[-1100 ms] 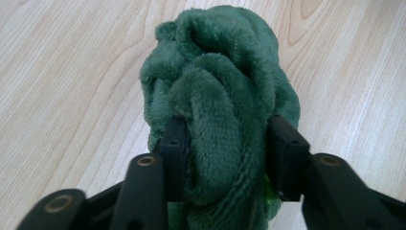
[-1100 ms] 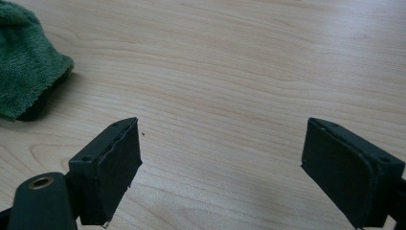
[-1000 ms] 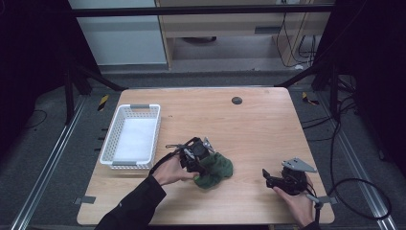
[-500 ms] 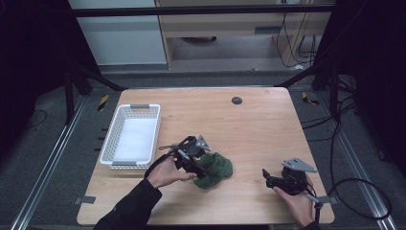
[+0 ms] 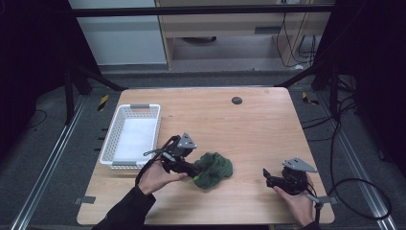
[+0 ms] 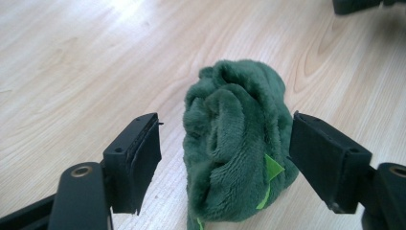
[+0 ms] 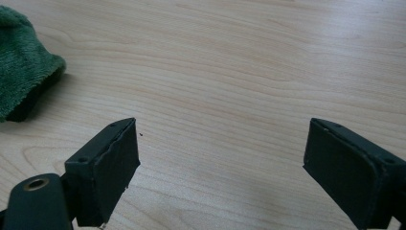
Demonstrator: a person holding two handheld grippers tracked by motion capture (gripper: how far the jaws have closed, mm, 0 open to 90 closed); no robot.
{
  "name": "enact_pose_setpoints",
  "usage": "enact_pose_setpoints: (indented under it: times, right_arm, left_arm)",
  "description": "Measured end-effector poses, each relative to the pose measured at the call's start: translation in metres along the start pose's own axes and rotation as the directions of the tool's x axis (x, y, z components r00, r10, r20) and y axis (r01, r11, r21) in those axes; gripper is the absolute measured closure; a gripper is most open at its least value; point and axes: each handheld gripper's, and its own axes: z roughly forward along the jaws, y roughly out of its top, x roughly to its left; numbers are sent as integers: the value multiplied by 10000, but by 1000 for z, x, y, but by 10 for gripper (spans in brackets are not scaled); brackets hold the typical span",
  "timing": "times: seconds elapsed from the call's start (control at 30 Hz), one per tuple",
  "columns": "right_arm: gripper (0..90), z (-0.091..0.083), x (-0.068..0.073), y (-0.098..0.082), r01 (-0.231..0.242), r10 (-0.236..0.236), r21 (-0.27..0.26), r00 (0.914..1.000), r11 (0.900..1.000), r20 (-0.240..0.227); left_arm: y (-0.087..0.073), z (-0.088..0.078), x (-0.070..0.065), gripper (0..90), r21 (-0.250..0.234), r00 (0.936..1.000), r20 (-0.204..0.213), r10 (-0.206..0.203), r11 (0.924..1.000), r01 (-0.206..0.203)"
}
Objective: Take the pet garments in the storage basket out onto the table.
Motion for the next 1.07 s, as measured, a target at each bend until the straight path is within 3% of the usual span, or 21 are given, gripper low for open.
enact_pose_setpoints:
  times: [0.23, 0.5, 0.73, 1.07]
  right_arm:
    - [117, 0, 0, 0, -16, 16, -26, 10000, 10000, 22]
    - [115, 0, 0, 0, -52, 52, -49, 10000, 10000, 17]
    - [115, -1, 0, 0, -60, 60, -41, 10000, 10000, 15]
    - [115, -2, -1, -2, -66, 66, -30, 10000, 10000, 12]
  left_arm:
    - [-16, -17, 4, 241, -831, 9975, -434, -566, 9951, 528]
    - [-43, -31, 12, 251, -1722, 9840, -975, -1489, 9764, 1306]
    - [-68, -35, 18, 277, -1956, 9721, -1206, -2011, 9649, 1754]
    - [-100, -37, 19, 309, -2053, 9517, -1820, -2474, 9561, 2093]
